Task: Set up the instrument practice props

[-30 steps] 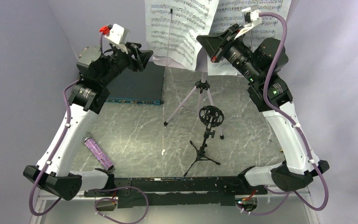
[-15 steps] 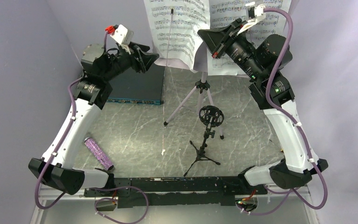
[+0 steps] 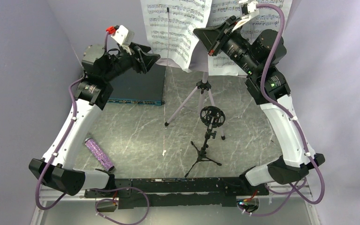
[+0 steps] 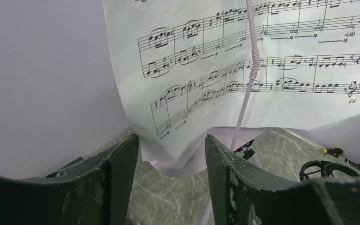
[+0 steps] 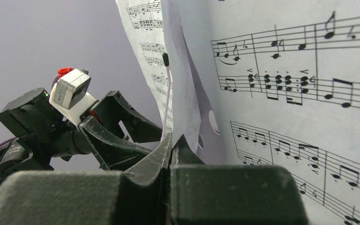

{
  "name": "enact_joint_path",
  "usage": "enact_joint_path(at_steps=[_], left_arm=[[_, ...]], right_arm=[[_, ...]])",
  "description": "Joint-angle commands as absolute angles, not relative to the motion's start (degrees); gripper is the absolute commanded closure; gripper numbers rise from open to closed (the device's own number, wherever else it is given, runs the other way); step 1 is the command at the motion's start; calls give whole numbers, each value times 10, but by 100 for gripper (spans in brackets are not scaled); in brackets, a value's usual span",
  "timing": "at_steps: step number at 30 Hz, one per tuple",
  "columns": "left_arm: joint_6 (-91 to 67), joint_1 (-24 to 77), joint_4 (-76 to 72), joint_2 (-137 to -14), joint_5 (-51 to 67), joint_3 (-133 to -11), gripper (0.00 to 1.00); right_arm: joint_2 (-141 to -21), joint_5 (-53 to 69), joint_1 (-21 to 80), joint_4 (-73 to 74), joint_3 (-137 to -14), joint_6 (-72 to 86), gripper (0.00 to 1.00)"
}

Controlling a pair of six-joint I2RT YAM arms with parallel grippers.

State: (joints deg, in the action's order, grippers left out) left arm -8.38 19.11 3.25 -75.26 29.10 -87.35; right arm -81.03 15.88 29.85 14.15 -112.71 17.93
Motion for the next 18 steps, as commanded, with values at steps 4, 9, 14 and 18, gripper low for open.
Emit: enact_joint_path(at_steps=[4,9,14,18], left_arm=[[-81,186,18,-739,292,-874,41],[-82,185,19,-738,285,-870,41],[-82,183,16,-732,278,-860,40],[-78,184,21,-722,266,-851,39]], right_arm=[[-825,171,300,143,-1163,173,100],[-809,164,300,134,-1146,173,87],[-779,141,300,119,-1113,171,73],[-753,128,300,111,-1089,172,65]])
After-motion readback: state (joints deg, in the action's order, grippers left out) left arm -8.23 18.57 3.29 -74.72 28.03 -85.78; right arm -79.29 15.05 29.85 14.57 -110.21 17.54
